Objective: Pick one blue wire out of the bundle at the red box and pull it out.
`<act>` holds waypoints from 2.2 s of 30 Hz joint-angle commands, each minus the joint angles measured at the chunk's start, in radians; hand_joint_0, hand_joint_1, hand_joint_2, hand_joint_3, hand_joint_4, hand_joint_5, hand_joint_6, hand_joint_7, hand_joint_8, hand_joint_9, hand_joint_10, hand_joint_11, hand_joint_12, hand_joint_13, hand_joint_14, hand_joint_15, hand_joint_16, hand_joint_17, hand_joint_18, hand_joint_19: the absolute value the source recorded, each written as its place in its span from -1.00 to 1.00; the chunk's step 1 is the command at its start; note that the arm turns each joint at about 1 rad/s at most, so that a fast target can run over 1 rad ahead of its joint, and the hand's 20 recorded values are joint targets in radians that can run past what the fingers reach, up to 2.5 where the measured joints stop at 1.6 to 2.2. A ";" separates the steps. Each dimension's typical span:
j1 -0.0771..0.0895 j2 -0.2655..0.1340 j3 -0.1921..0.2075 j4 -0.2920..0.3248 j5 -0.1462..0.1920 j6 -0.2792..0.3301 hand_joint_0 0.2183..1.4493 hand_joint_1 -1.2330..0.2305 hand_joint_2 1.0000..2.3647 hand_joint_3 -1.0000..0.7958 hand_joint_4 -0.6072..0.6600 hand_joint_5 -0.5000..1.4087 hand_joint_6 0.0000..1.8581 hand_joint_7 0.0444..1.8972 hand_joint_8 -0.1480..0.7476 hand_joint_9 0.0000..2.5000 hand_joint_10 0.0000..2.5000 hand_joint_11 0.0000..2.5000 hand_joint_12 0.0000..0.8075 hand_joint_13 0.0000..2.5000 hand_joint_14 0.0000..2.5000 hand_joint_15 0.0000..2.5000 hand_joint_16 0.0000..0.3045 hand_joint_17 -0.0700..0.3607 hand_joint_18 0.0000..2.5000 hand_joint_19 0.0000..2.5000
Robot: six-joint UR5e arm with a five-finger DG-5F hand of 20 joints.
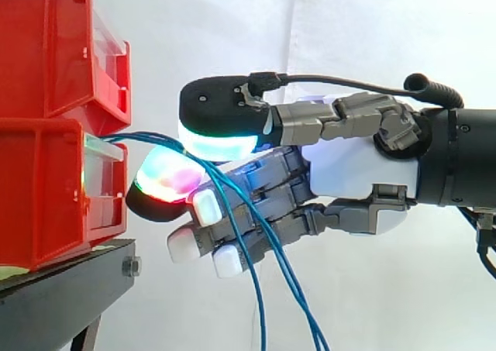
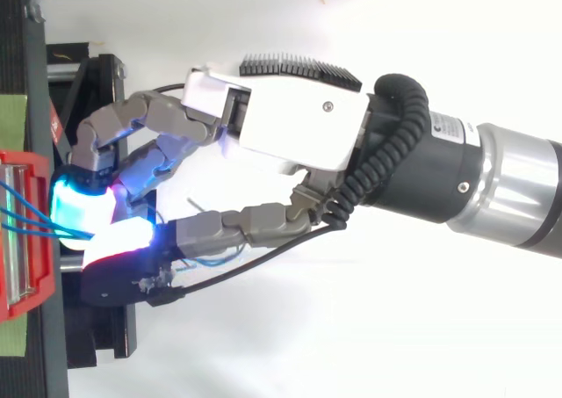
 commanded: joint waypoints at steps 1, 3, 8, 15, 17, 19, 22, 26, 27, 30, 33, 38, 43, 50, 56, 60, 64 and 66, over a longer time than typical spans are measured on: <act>0.001 0.000 0.001 -0.002 0.000 0.002 -0.36 -0.39 -0.98 0.09 0.12 -0.66 0.02 -0.11 0.23 -0.23 -1.00 -0.32 0.10 -0.31 -0.99 -0.67 -0.64 -0.11 -0.31 -0.62; 0.001 0.000 0.000 -0.002 0.000 0.006 -0.34 -0.39 -0.99 0.11 0.07 -0.66 0.02 -0.10 0.24 -0.22 -1.00 -0.32 0.12 -0.29 -0.99 -0.67 -0.64 -0.10 -0.29 -0.63; 0.003 0.000 0.000 -0.008 0.001 0.031 -0.32 -0.38 -0.99 0.14 0.01 -0.65 0.02 -0.06 0.27 -0.19 -1.00 -0.32 0.12 -0.28 -0.99 -0.68 -0.63 -0.09 -0.27 -0.63; 0.012 0.008 0.000 -0.048 -0.016 0.078 -0.28 -0.41 -0.98 0.12 -0.04 -0.65 0.02 -0.03 0.24 -0.18 -0.99 -0.31 0.08 -0.26 -0.99 -0.67 -0.66 -0.13 -0.27 -0.62; 0.014 0.020 0.000 -0.088 -0.031 0.077 -0.27 -0.42 -0.98 0.11 -0.05 -0.66 0.02 -0.01 0.23 -0.19 -0.99 -0.30 0.06 -0.27 -0.99 -0.66 -0.67 -0.14 -0.27 -0.63; 0.014 0.031 0.000 -0.120 -0.039 0.077 -0.26 -0.43 -0.98 0.11 -0.05 -0.66 0.02 0.01 0.22 -0.19 -0.99 -0.31 0.05 -0.26 -0.99 -0.66 -0.67 -0.15 -0.28 -0.62; 0.014 0.054 0.000 -0.196 -0.054 0.083 -0.26 -0.43 -0.98 0.11 -0.03 -0.66 0.02 0.06 0.22 -0.18 -0.99 -0.31 0.06 -0.26 -0.99 -0.65 -0.67 -0.16 -0.27 -0.61; 0.012 0.063 0.000 -0.240 -0.072 0.085 -0.30 -0.41 -0.99 0.11 0.08 -0.65 0.01 0.09 0.24 -0.15 -1.00 -0.37 0.08 -0.23 -0.99 -0.66 -0.65 -0.12 -0.25 -0.62; 0.012 0.066 0.000 -0.246 -0.077 0.086 -0.31 -0.40 -0.99 0.11 0.11 -0.65 0.00 0.09 0.26 -0.14 -0.99 -0.39 0.10 -0.23 -0.99 -0.68 -0.64 -0.11 -0.24 -0.62; 0.007 0.075 0.000 -0.255 -0.091 0.088 -0.33 -0.40 -0.99 0.08 0.22 -0.64 -0.01 0.11 0.28 -0.16 -1.00 -0.48 0.13 -0.24 -0.99 -0.70 -0.62 -0.07 -0.24 -0.62; 0.006 0.078 0.000 -0.258 -0.094 0.088 -0.35 -0.39 -1.00 0.04 0.30 -0.64 -0.02 0.12 0.29 -0.17 -0.99 -0.51 0.15 -0.25 -0.99 -0.69 -0.61 -0.05 -0.25 -0.61; -0.002 0.083 0.000 -0.258 -0.106 0.089 -0.27 -0.43 -0.98 -0.04 0.16 -0.66 -0.02 0.17 0.22 -0.21 -0.99 -0.39 0.05 -0.28 -0.99 -0.66 -0.67 -0.16 -0.30 -0.61; -0.006 0.089 0.000 -0.260 -0.117 0.089 -0.18 -0.50 -0.98 -0.14 0.13 -0.67 -0.01 0.07 0.21 -0.22 -0.99 -0.33 0.02 -0.28 -0.99 -0.66 -0.69 -0.19 -0.29 -0.63; -0.014 0.098 0.000 -0.260 -0.124 0.089 -0.30 -0.44 -0.99 -0.32 0.30 -0.63 -0.06 0.22 0.10 -0.20 -0.99 -0.52 -0.04 -0.27 -0.99 -0.68 -0.70 -0.20 -0.29 -0.61; -0.017 0.100 0.000 -0.265 -0.144 0.089 -0.32 -0.43 -0.98 -0.22 0.22 -0.62 -0.08 0.31 0.04 -0.21 -0.99 -0.58 -0.02 -0.26 -0.99 -0.68 -0.71 -0.21 -0.29 -0.59; -0.022 0.100 0.000 -0.263 -0.160 0.089 -0.26 -0.49 -0.98 -0.12 0.16 -0.62 -0.04 0.31 0.13 -0.19 -0.99 -0.50 -0.01 -0.25 -0.99 -0.66 -0.70 -0.20 -0.28 -0.61; -0.020 0.106 0.000 -0.265 -0.164 0.097 -0.32 -0.46 -0.98 -0.12 0.19 -0.62 -0.03 0.20 0.12 -0.19 -0.99 -0.58 0.00 -0.24 -0.99 -0.68 -0.69 -0.18 -0.26 -0.61; -0.022 0.107 0.000 -0.268 -0.166 0.105 -0.35 -0.46 -0.98 -0.12 0.20 -0.62 -0.03 0.18 0.10 -0.18 -0.99 -0.61 0.01 -0.24 -0.99 -0.69 -0.68 -0.17 -0.26 -0.60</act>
